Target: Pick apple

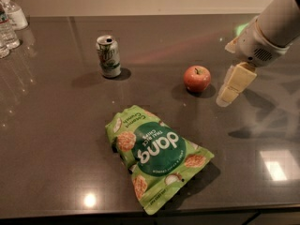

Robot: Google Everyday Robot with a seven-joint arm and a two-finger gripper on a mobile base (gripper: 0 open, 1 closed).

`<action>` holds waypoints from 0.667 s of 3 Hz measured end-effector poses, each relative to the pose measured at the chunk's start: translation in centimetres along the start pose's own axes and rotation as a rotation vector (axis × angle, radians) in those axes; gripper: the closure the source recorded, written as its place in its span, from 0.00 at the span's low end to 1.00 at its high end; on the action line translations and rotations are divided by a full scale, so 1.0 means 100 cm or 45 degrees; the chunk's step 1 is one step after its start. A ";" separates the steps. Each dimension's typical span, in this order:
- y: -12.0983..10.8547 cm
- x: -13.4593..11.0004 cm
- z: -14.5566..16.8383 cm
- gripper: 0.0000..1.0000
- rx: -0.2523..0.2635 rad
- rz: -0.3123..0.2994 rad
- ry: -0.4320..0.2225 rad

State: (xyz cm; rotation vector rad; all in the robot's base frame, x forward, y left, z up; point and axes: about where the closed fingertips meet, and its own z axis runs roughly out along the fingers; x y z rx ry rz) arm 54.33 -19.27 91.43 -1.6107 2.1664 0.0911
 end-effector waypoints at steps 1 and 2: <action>-0.014 -0.007 0.028 0.00 -0.027 0.007 -0.003; -0.025 -0.014 0.051 0.00 -0.052 0.017 -0.001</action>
Offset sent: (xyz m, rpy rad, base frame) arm 0.0665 0.0310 -0.0536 0.0225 0.0641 0.0016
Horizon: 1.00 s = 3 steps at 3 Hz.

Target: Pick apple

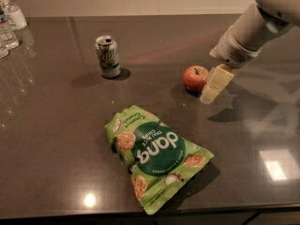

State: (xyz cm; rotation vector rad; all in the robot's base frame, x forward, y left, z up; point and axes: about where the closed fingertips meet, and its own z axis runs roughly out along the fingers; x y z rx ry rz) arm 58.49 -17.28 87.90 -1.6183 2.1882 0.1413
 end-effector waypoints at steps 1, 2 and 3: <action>-0.007 -0.011 0.018 0.00 -0.025 -0.004 -0.006; -0.008 -0.021 0.031 0.00 -0.048 -0.008 -0.009; -0.006 -0.024 0.040 0.16 -0.062 -0.013 -0.002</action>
Offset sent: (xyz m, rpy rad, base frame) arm 0.0287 0.0381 -0.0249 0.0215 0.0403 0.0292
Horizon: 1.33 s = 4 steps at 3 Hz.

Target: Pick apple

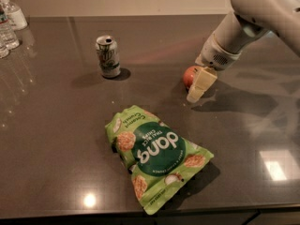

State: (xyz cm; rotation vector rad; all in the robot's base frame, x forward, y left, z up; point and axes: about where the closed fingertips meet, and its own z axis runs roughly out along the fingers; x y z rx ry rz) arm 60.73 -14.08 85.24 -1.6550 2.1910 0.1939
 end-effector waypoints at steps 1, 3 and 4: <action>-0.001 -0.001 0.002 0.38 0.000 -0.006 0.013; 0.003 -0.019 -0.023 0.85 0.039 -0.058 0.026; 0.011 -0.042 -0.054 1.00 0.040 -0.119 0.003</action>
Offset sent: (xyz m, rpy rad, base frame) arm 0.0000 0.0010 0.0163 -0.0643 -0.0326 0.0025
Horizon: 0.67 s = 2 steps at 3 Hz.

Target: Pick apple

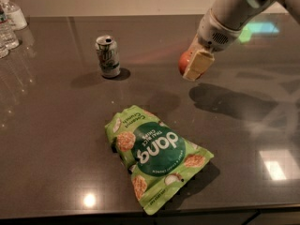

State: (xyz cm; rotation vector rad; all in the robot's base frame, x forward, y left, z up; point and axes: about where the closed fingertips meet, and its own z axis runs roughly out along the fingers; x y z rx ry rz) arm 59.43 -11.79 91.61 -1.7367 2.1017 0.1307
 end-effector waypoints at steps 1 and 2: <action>0.003 -0.025 -0.043 1.00 0.031 -0.068 -0.022; 0.003 -0.026 -0.044 1.00 0.033 -0.068 -0.023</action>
Offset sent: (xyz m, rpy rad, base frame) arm -0.0099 0.0107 0.0391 0.0027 -0.0285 0.0431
